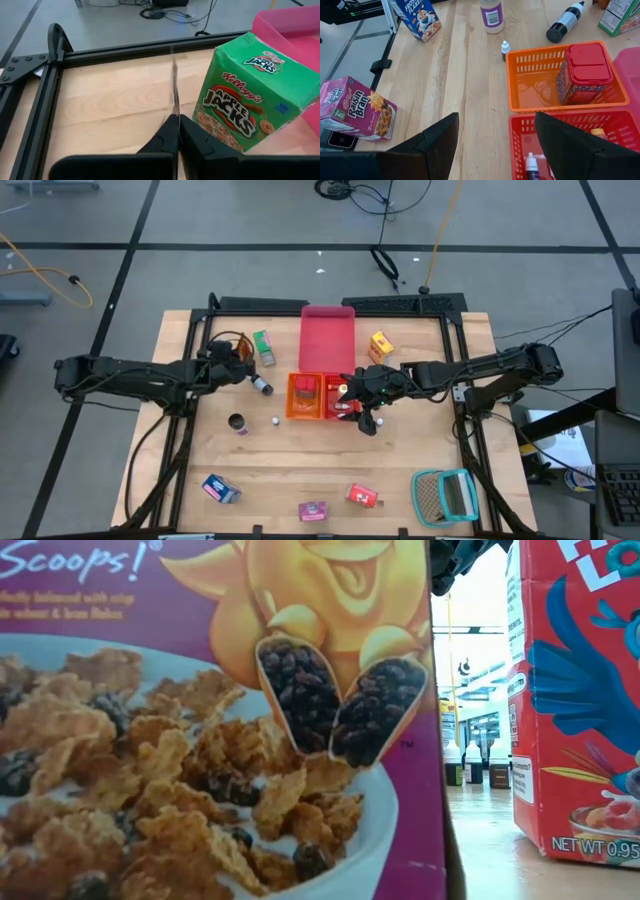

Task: Pick & Place Kitchen Items
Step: Put the orange spice bag into the orange basket

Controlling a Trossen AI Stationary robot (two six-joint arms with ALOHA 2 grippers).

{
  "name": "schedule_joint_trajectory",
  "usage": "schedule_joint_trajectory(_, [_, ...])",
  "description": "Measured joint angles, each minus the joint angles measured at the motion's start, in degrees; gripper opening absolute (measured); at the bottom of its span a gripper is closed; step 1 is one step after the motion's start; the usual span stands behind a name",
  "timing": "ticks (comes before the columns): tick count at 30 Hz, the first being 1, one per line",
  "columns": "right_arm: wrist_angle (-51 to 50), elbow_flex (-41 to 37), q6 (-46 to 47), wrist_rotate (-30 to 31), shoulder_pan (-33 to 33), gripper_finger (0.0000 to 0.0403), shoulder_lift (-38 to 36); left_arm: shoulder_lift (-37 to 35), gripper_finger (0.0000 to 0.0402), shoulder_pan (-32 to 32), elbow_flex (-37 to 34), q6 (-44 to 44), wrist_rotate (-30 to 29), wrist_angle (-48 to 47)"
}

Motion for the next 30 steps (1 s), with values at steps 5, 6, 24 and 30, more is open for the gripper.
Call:
schedule_joint_trajectory(5, [0.00,0.00,-0.01,0.02,0.01,0.0254,-0.01,0.00,0.0001,-0.16,0.38,1.15,-0.25,-0.16])
schedule_joint_trajectory(6, [0.00,0.00,-0.02,0.02,0.02,0.0254,-0.01,-0.01,0.0001,-0.37,0.89,1.80,-0.29,-0.21])
schedule_joint_trajectory(24, [-0.02,-0.02,-0.02,2.79,0.00,0.0254,0.00,-0.09,0.0000,-10.69,22.05,16.20,1.84,-14.39])
schedule_joint_trajectory(30, [0.00,-0.02,-0.20,2.80,0.00,0.0254,0.00,-0.09,0.0000,-15.54,22.73,21.86,7.44,-9.70])
